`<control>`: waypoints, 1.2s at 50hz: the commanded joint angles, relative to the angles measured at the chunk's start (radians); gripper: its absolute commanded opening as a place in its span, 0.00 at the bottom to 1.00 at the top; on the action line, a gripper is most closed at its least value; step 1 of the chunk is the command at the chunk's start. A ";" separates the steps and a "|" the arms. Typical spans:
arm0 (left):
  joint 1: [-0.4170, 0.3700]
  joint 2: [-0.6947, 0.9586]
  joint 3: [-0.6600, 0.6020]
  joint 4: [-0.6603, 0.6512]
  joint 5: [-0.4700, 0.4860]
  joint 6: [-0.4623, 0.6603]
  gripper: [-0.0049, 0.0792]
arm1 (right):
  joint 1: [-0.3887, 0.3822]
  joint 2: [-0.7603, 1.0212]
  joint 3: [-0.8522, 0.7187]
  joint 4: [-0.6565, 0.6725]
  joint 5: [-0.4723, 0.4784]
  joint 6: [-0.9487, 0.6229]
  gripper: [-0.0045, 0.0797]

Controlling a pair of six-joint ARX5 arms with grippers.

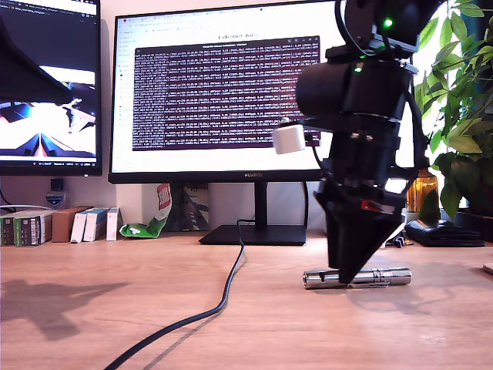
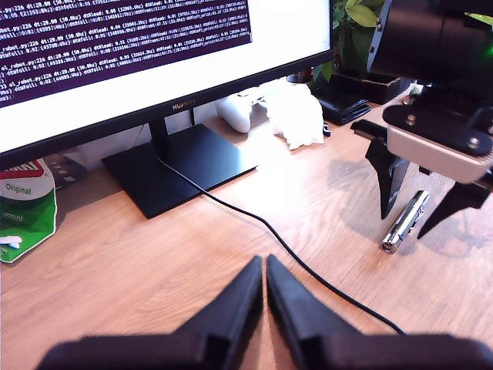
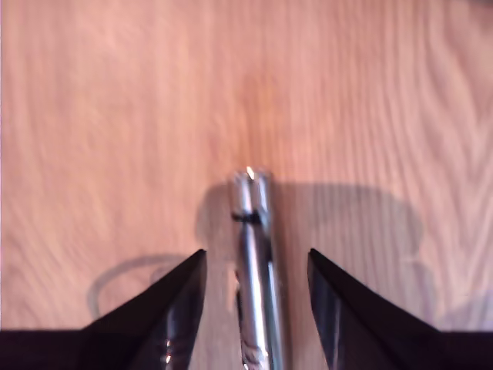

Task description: Pick the metallic laser pointer with your right arm, pass it to your left arm, then place it down to the left side of the table

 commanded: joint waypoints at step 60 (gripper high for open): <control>-0.003 0.006 0.003 0.148 0.126 -0.013 0.20 | 0.045 0.034 0.256 0.006 -0.272 0.211 0.04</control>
